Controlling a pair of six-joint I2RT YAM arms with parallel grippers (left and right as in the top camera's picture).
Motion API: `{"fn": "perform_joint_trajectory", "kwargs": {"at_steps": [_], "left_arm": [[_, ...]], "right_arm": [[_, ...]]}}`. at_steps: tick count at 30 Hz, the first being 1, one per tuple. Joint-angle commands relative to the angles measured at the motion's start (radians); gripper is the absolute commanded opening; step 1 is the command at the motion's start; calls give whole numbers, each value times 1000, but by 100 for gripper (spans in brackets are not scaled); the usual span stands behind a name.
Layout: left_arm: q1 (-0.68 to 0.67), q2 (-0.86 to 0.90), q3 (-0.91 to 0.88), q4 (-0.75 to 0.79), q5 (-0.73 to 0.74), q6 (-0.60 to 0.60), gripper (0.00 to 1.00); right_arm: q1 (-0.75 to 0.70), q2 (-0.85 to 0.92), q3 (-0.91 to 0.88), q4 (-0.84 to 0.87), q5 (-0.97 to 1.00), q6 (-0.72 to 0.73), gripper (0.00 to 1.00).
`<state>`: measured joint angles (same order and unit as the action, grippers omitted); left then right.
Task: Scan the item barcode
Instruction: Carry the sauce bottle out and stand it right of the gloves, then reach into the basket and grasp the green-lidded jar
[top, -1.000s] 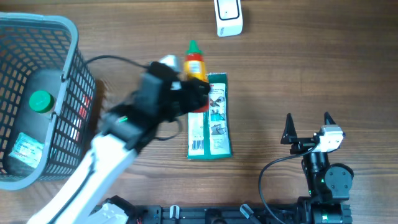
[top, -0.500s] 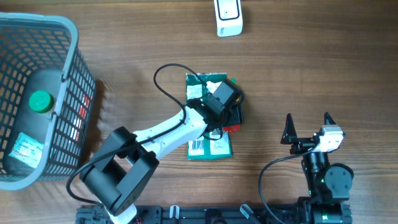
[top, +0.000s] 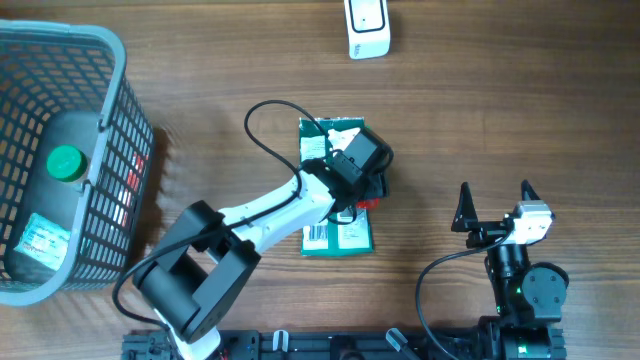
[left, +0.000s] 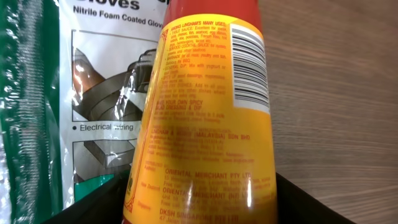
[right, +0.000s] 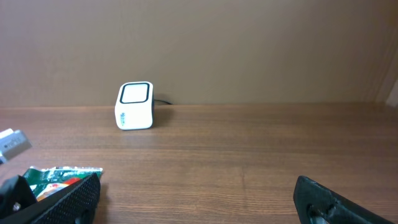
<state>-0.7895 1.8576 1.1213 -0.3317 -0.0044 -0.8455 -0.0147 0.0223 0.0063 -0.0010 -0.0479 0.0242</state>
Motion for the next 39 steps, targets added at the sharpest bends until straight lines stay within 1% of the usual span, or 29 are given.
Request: {"fn": "perform_joint_trajectory", "kwargs": {"at_steps": [1,2,4,8,11,13,16,21,24,28,31,34,36,39], "left_arm": [[-28,35,11,3,-23,-8,73],[-39,35,11,3,-23,-8,76],[-64,31,13,8,-23,-16,86],[-71,8,31,2,15,-26,89],[-66,-37,58,-5,13,-21,91],[-53,-80,74,-5,13,9,91],[-17,-185,85,-20,6,87,92],[69,-360,85,-39,-10,193,96],[148,-485,85,-47,-85,231,99],[280,-647,85,-47,-187,241,99],[392,-756,85,-42,-295,247,100],[509,-836,85,13,-361,342,100],[612,-883,85,63,-397,426,100],[746,-907,85,81,-526,450,100]], "right_arm": [[5,1,0,2,3,-10,100],[5,1,0,2,3,-10,100],[5,1,0,2,3,-9,100],[5,1,0,2,3,-10,100],[5,1,0,2,3,-9,100],[5,1,0,2,3,-10,100],[5,1,0,2,3,-10,100],[5,1,0,2,3,-10,100],[5,1,0,2,3,-10,100],[5,1,0,2,3,-10,100],[5,1,0,2,3,-10,100],[5,1,0,2,3,-9,100],[5,1,0,2,3,-9,100],[5,1,0,2,3,-10,100]]}}
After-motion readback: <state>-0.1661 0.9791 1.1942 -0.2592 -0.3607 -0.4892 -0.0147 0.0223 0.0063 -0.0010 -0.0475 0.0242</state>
